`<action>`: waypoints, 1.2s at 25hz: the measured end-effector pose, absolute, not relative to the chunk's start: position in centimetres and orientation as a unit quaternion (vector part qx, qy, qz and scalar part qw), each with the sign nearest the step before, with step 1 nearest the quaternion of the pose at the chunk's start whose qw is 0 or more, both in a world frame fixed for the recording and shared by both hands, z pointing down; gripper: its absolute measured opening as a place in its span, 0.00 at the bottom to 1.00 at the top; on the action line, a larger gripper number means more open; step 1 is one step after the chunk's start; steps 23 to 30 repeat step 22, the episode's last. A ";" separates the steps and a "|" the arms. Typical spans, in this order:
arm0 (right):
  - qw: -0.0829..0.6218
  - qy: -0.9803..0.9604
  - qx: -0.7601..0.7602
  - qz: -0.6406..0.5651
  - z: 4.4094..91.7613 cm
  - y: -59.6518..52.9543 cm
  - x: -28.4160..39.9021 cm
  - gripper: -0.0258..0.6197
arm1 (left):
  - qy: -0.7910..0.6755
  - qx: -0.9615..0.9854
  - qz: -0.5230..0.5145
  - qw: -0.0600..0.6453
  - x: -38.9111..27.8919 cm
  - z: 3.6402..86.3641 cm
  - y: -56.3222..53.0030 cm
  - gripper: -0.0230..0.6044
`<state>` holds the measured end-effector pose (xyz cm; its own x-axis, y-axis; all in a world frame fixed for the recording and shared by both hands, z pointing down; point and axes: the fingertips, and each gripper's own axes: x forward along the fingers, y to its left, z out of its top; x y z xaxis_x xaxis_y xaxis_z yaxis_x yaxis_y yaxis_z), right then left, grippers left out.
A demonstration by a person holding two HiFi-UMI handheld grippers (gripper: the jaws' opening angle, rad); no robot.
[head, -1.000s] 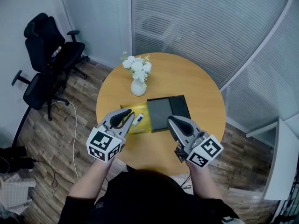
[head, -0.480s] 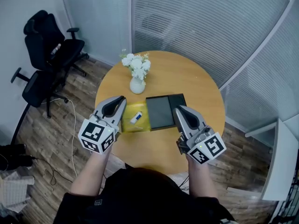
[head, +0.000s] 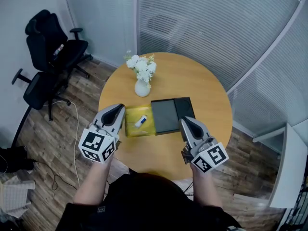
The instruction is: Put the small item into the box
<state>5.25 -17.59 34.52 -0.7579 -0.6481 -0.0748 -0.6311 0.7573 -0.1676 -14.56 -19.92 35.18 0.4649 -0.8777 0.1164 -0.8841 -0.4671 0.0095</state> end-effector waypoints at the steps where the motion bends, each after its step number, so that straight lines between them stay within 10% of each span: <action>1: 0.064 0.935 -0.342 -0.067 34.6 -17.5 5.3 0.09 | -0.515 0.855 0.049 0.035 -14.5 35.3 -19.9 0.07; 30: 0.067 0.938 -0.331 -0.077 34.7 -17.6 4.9 0.09 | -0.505 0.858 0.065 0.068 -13.6 38.0 -19.4 0.07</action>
